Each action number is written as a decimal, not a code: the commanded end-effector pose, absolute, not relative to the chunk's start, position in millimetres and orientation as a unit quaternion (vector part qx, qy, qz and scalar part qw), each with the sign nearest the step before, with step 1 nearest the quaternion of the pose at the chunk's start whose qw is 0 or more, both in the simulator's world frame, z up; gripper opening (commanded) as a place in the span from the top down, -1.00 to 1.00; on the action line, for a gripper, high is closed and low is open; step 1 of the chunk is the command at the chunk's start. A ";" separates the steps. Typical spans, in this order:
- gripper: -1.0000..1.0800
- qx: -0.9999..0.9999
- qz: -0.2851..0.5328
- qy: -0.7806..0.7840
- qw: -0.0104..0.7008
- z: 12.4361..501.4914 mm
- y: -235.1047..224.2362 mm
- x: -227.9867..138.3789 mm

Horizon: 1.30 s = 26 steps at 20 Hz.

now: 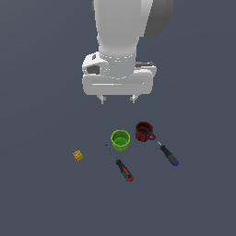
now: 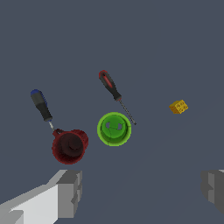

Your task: Pick up a designated object from a clutter of objects.

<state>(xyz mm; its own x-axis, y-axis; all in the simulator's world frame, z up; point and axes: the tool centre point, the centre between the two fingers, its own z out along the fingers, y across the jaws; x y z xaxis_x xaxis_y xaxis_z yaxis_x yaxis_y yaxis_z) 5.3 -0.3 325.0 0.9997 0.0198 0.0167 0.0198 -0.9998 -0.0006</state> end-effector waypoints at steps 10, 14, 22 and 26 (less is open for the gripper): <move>-0.92 -1.000 0.001 -0.015 0.004 311.4 20.2 5.2; -0.92 -1.000 0.002 -0.014 0.004 311.5 21.1 4.5; -0.92 -0.999 0.001 -0.035 0.002 297.4 19.1 15.4; -0.92 -0.998 0.001 -0.059 0.001 280.4 17.0 27.3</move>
